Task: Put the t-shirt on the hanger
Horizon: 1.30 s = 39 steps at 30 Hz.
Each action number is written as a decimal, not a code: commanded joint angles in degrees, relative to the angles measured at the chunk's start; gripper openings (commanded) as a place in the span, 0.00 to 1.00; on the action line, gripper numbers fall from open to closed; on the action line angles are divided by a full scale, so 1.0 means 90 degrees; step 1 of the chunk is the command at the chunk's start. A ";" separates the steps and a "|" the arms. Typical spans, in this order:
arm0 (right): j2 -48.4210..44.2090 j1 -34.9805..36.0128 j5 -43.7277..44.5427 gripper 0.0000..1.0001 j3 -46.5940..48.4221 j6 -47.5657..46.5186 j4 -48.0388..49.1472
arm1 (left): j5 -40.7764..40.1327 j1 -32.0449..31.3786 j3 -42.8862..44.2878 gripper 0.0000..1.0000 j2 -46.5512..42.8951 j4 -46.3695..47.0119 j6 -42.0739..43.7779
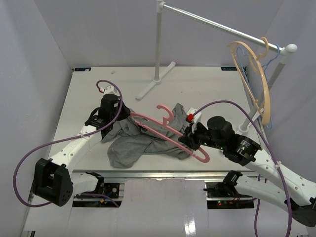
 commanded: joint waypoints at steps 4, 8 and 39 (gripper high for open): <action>0.0448 0.0042 0.0468 0.08 -0.0137 0.0203 0.0414 | 0.0391 0.0020 0.0275 0.00 -0.0355 -0.0071 0.0044; 0.0584 0.0042 0.0496 0.08 -0.0161 0.0215 0.0626 | 0.0642 0.0020 0.0327 0.00 -0.0415 -0.0084 0.0046; -0.0363 0.0178 -0.0141 0.08 -0.0298 0.0372 0.0948 | 0.1475 0.0020 -0.0064 0.00 -0.0876 0.0710 0.0487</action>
